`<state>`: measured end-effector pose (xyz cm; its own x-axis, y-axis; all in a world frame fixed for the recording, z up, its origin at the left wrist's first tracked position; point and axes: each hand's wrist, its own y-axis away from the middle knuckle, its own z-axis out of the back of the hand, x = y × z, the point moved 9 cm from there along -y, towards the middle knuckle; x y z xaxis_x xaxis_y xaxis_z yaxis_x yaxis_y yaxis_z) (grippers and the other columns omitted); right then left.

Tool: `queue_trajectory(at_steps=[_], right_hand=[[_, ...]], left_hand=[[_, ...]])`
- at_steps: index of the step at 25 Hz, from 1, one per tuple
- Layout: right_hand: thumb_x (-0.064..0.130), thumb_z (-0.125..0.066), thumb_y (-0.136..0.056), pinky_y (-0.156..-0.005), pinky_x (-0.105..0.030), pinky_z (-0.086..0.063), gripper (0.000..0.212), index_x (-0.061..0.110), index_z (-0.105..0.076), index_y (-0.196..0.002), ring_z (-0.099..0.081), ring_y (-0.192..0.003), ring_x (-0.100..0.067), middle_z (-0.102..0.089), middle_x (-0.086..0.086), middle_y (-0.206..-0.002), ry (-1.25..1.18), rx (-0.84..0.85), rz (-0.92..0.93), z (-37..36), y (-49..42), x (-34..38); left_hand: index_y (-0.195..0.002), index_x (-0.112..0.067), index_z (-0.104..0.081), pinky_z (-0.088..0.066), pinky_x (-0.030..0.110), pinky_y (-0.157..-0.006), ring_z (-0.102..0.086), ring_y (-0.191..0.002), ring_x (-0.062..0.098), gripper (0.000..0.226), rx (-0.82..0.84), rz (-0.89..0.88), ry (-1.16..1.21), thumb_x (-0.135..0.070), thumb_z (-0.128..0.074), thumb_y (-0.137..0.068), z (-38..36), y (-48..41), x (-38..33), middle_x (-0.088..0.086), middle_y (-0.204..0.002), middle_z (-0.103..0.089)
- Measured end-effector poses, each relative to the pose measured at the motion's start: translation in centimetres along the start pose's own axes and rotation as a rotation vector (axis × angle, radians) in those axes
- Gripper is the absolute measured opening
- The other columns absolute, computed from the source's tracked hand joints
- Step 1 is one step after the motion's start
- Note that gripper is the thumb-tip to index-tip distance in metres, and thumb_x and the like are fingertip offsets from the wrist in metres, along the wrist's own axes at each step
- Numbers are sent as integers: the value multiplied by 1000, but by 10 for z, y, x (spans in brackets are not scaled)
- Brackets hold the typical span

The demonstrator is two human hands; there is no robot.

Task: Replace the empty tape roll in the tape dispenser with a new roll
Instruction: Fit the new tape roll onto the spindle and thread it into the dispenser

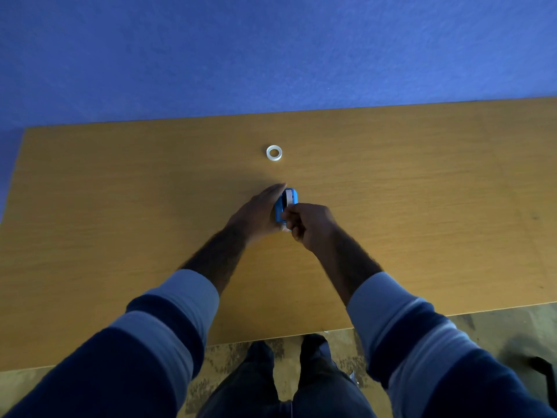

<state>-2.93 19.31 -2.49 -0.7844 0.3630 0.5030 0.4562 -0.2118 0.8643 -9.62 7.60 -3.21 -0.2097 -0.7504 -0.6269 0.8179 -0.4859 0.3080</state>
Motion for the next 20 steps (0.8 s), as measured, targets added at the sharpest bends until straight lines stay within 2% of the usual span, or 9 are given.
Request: queue_trajectory(at_steps=[4,9,12,20], right_hand=[[3,-59,-90,-38,-18,-41,13,-4,-69,-98,-60,-45,-14,-72,-12,-70,-65,-25,1,0,3,-7],[2,-62,-88,-41,-19,-43,7,-2,-68,-92,-63,-54,-18,-73,-16,-78,-119,-44,20,1,9,-15],[2,-62,-86,-39,-19,-42,8,-3,-68,-87,-61,-53,-20,-72,-18,-79,-126,-41,38,-1,10,-20],[9,-61,-92,-48,-25,-49,11,2,-69,-97,-63,-52,-14,-71,-8,-72,-110,-69,87,8,17,-35]], left_hand=[[-157,-29,-20,-42,47,-113,-35,-147,14,102,-11,10,15,-39,-81,-76,1,1,-1,-9,-163,-31],[-158,-26,-21,-38,47,-116,-32,-148,15,96,-17,22,26,-35,-78,-81,3,4,-7,-6,-164,-31],[-159,-23,-22,-36,47,-117,-31,-149,15,91,-30,12,26,-30,-75,-86,6,6,-11,-5,-164,-30],[-160,-24,-20,-36,46,-117,-31,-149,16,97,-16,14,5,-30,-79,-83,5,8,-11,-6,-165,-28]])
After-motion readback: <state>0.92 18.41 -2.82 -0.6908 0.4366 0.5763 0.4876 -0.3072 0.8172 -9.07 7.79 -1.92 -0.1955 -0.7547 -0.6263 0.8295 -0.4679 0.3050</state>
